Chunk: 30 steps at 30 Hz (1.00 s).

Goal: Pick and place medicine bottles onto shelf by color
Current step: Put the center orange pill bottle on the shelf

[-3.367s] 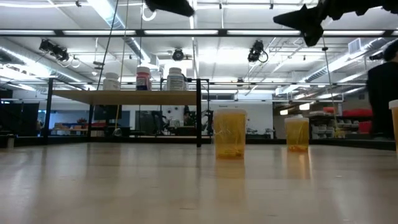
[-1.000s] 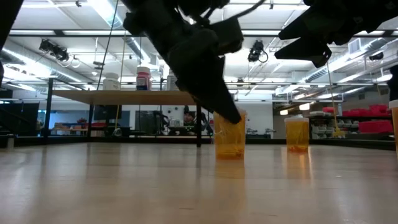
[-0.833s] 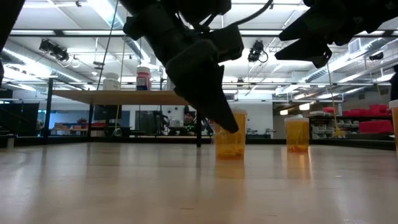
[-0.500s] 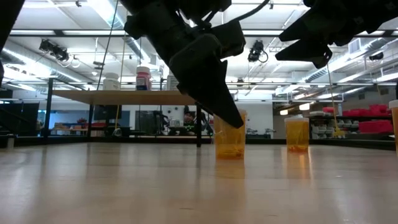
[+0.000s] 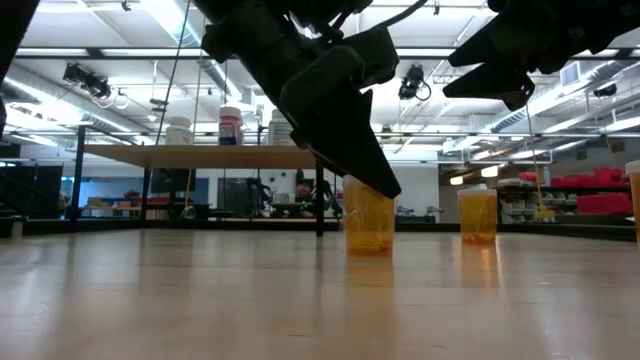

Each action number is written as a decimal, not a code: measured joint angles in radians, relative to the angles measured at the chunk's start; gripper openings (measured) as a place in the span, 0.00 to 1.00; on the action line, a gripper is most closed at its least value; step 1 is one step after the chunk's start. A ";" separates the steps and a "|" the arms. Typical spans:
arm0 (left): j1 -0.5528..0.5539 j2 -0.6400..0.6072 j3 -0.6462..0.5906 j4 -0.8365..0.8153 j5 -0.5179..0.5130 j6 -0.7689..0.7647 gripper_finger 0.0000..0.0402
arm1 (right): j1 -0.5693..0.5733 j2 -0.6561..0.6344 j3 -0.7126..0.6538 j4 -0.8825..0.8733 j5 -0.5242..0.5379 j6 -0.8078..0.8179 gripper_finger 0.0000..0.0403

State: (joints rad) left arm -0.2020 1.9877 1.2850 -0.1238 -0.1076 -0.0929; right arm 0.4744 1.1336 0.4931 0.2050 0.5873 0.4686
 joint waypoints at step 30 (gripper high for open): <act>0.001 -0.139 0.001 -0.234 -0.016 -0.027 0.59 | 0.000 0.000 0.000 -0.011 -0.001 0.003 0.63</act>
State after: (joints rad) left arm -0.2008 1.8487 1.2861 -0.3574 -0.1232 -0.1202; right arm 0.4747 1.1336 0.4931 0.1936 0.5865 0.4719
